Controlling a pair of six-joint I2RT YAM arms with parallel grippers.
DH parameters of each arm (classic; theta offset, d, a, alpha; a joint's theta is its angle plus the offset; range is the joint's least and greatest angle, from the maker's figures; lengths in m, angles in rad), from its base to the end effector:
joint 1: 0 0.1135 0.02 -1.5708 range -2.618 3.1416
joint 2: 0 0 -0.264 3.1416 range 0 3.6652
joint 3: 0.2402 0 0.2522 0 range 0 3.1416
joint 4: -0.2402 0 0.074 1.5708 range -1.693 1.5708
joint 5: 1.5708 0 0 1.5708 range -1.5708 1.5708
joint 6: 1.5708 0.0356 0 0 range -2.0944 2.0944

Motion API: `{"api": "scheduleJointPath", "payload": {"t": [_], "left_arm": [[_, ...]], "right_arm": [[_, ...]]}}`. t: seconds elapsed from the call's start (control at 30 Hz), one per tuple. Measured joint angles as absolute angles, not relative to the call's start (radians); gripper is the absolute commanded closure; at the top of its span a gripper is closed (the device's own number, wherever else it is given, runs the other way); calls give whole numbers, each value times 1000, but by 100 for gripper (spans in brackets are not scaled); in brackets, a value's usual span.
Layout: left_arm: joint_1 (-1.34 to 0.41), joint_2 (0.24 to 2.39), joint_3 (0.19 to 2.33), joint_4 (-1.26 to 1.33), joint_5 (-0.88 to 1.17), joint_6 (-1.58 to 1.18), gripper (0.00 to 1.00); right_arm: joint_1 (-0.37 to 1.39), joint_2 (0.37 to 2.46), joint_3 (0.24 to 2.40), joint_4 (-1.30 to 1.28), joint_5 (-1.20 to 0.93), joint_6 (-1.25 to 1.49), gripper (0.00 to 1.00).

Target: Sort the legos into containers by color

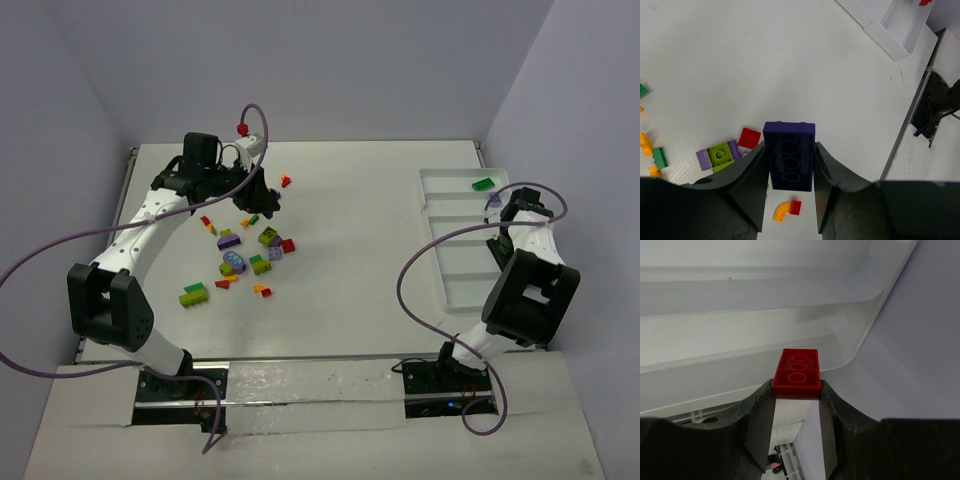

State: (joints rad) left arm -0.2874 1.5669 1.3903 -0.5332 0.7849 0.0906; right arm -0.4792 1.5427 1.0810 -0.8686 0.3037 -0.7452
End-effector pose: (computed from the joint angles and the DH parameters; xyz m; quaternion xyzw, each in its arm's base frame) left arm 0.3246 -0.1222 0.3289 0.3145 0.7947 -0.3838 0.3496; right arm 0.2474 -0.1405 0.2171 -0.1121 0.9751 -0.1910 0.0107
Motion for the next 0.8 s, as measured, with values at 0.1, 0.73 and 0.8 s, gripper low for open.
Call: {"api": "scheduleJointPath", "payload": {"t": [0.1,0.73,0.8], "left_arm": [[-288,1567,1390,-533,784,91,100],[-288,1566,1375,-517,767,84,100],[-288,1564,1369,-505,772,68,100]], "right_arm": [[-499,1554,1057,-837,337,-764,94],[-508,1608,1091,-770,428,-795,25],[-488,1599,1132,-811,395,-773,25]]}}
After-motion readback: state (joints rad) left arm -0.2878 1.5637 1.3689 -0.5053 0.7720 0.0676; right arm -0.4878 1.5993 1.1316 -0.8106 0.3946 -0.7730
